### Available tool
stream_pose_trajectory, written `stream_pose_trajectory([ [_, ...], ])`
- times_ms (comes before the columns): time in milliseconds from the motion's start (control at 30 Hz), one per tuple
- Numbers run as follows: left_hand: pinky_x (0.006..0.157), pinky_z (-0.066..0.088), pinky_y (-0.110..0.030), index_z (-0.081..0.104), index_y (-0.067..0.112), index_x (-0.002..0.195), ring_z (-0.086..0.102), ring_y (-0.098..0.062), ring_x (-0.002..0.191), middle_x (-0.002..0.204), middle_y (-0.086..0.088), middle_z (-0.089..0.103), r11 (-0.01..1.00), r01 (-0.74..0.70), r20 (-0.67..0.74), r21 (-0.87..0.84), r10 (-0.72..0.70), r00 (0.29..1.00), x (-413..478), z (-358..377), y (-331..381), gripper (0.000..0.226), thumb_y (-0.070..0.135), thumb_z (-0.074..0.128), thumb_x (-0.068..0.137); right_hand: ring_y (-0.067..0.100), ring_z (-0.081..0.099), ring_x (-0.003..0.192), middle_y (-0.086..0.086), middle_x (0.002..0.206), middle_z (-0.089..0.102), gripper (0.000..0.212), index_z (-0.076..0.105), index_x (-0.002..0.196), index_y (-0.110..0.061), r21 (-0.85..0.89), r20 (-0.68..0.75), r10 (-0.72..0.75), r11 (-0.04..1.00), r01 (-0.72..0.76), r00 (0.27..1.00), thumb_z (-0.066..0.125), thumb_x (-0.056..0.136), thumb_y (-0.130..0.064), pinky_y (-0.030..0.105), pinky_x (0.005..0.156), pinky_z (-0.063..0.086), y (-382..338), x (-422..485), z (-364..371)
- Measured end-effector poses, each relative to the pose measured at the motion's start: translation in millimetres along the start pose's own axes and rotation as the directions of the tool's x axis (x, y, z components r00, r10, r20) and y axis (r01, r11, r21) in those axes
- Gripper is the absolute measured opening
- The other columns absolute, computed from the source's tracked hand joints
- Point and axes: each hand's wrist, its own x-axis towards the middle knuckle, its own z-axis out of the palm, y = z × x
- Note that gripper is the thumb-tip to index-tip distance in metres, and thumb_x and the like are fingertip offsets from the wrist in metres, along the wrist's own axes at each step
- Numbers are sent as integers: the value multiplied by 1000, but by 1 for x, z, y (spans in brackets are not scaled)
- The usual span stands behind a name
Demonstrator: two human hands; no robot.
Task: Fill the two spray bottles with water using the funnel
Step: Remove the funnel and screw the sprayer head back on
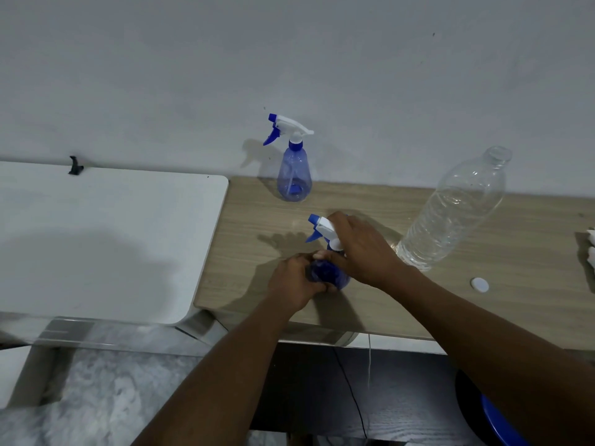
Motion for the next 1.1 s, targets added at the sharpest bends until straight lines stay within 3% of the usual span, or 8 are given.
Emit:
stream_pose_trajectory([
  [133, 90, 54, -37, 65, 32, 120, 66, -13, 99, 110, 6, 71, 999, -30, -14, -17, 30, 999, -1, -1, -1, 72, 48, 90, 54, 26, 55, 85, 9, 105, 59, 44, 50, 118, -8, 51, 1, -44, 998, 44, 999, 71, 83, -23, 43, 72, 49, 2, -4, -1],
  [300, 88, 54, -37, 66, 26, 113, 65, -14, 97, 106, 4, 72, 1000, -21, 5, -14, 21, 1000, -2, 0, 1, 62, 42, 91, 58, 25, 55, 84, 7, 100, 61, 57, 53, 115, -9, -45, -45, 17, 999, -19, 999, 71, 82, -52, 39, 73, 47, 0, -4, 3],
  [433, 92, 52, -36, 64, 29, 124, 65, -15, 103, 113, 4, 71, 999, -33, -2, -6, 33, 999, -2, 1, 3, 73, 43, 91, 58, 26, 54, 85, 10, 103, 61, 42, 52, 117, -7, 27, -31, -24, 999, 24, 999, 70, 83, -23, 47, 76, 50, 1, -10, 1],
  [600, 85, 52, -32, 66, 23, 112, 65, -15, 95, 105, 2, 72, 1000, -18, 4, 8, 18, 1000, -2, 1, 4, 62, 41, 92, 58, 26, 57, 84, 9, 101, 62, 52, 54, 116, -8, -62, -53, 21, 998, -25, 998, 74, 83, -43, 39, 75, 46, 3, -8, 6],
  [733, 91, 53, -37, 65, 28, 124, 65, -16, 103, 114, 3, 71, 999, -34, 7, -6, 35, 999, -1, 2, 2, 74, 43, 92, 56, 29, 57, 87, 10, 105, 61, 45, 50, 119, -7, 25, -14, -13, 1000, 14, 1000, 71, 84, -25, 41, 76, 47, 5, -10, 0],
  [867, 87, 54, -37, 67, 29, 115, 65, -15, 97, 106, 5, 72, 999, -34, 0, 0, 34, 999, 1, 3, 1, 66, 45, 91, 55, 26, 60, 85, 7, 105, 65, 53, 50, 119, -10, -53, -16, 23, 998, -24, 1000, 73, 85, -44, 37, 77, 44, 5, -6, 1],
  [1000, 92, 52, -33, 62, 30, 129, 63, -12, 104, 116, 6, 70, 999, -50, 17, -2, 50, 999, 2, 4, -1, 78, 45, 91, 57, 29, 59, 85, 11, 109, 63, 46, 45, 121, -9, 80, 33, 9, 997, -11, 999, 70, 87, -25, 43, 73, 51, 6, -10, -3],
  [1100, 92, 53, -35, 61, 32, 130, 64, -12, 103, 115, 7, 70, 998, -59, 39, -34, 60, 997, 4, 4, -2, 82, 49, 90, 55, 29, 60, 83, 12, 108, 64, 44, 44, 120, -11, 99, 44, 85, 991, -89, 995, 70, 88, -28, 45, 70, 53, 8, -10, -1],
])
